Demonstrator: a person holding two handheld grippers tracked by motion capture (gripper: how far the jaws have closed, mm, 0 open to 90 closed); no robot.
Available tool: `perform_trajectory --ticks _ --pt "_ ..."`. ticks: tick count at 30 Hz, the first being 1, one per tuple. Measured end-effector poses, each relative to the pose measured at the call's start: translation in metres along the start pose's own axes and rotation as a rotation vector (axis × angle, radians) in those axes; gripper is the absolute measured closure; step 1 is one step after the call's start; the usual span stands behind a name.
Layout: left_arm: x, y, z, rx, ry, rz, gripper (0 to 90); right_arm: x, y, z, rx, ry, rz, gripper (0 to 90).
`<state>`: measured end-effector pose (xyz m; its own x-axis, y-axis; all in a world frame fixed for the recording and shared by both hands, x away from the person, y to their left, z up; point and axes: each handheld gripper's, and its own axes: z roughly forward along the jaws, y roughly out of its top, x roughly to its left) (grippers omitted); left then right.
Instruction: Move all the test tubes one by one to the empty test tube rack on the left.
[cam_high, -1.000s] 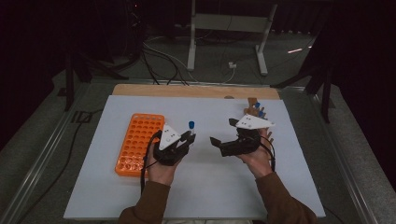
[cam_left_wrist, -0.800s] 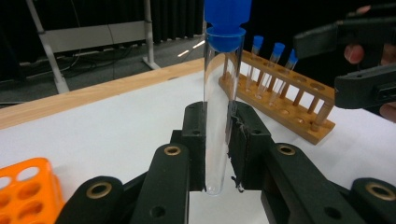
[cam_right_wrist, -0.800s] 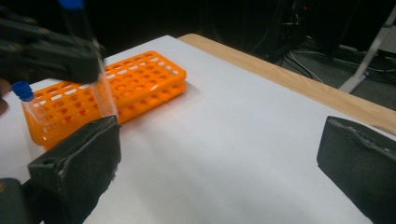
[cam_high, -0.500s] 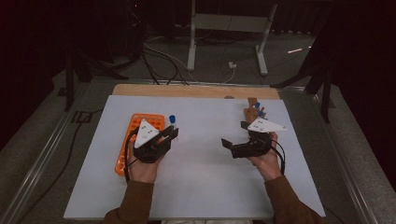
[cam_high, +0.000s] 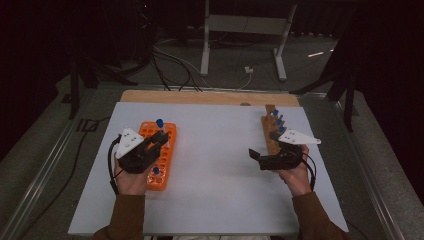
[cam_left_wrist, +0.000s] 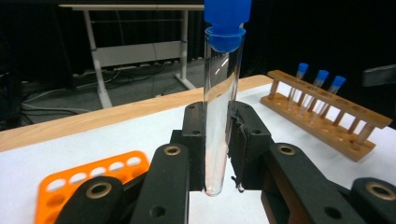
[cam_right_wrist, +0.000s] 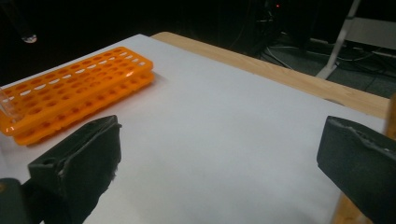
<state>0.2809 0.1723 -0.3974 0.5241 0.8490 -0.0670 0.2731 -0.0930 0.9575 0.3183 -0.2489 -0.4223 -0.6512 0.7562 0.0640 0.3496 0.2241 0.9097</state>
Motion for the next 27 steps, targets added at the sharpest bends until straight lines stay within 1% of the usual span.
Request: perform_trajectory --ticks 7,13,17,19,25,27 --pt "0.013 -0.011 -0.011 -0.002 0.015 -0.016 78.4 -0.005 -0.004 -0.010 -0.022 -0.028 0.007 0.0" --pt "0.022 -0.022 -0.019 0.014 0.031 -0.023 78.3 -0.008 -0.008 -0.021 -0.045 -0.040 0.021 0.0" --pt "0.027 -0.031 -0.023 0.024 0.040 -0.038 78.4 -0.009 -0.010 -0.025 -0.049 -0.047 0.019 0.0" --pt "0.029 -0.035 -0.025 0.028 0.039 -0.046 78.3 -0.010 -0.011 -0.026 -0.051 -0.047 0.025 0.0" --pt "0.031 -0.048 -0.028 0.054 0.020 -0.038 78.4 -0.012 -0.012 -0.028 -0.051 -0.049 0.030 0.0" --pt "0.032 -0.052 -0.029 0.065 0.015 -0.041 78.4 -0.012 -0.012 -0.028 -0.052 -0.049 0.033 0.0"
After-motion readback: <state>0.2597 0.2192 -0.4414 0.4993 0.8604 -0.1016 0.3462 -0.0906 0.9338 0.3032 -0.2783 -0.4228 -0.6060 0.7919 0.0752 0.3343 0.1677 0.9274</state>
